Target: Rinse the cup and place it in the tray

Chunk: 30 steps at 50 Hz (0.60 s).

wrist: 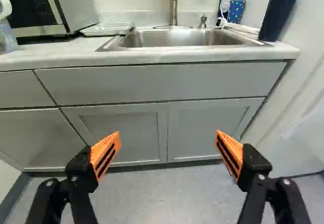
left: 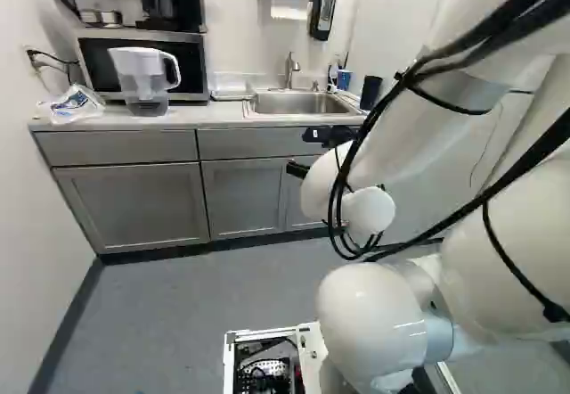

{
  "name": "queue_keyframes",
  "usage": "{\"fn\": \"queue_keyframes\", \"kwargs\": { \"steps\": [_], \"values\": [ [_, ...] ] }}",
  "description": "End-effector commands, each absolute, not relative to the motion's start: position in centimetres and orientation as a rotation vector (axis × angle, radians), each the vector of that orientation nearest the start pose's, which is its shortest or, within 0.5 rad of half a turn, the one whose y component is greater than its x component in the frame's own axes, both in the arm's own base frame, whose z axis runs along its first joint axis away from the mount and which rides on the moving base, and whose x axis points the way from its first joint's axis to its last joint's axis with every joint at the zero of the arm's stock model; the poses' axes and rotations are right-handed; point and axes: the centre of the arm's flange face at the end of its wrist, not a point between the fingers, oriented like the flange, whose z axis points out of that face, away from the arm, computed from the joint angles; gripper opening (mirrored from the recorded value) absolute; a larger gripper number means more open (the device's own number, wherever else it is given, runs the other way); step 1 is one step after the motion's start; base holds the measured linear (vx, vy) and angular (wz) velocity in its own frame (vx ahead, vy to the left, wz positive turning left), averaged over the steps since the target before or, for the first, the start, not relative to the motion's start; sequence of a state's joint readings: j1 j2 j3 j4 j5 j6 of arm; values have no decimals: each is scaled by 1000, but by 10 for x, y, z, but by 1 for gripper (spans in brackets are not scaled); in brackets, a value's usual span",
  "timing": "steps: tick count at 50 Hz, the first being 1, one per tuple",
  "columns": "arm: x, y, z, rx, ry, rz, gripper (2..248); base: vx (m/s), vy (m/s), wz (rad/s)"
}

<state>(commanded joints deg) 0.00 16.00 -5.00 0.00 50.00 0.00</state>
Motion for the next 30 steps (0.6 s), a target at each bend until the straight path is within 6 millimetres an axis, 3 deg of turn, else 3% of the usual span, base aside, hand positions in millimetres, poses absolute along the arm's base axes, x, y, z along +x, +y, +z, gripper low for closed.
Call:
{"fn": "queue_keyframes", "kwargs": {
  "steps": [30],
  "values": [
    [272,0,366,-2558,0,-1823,247,0,0,0]
  ]
}}
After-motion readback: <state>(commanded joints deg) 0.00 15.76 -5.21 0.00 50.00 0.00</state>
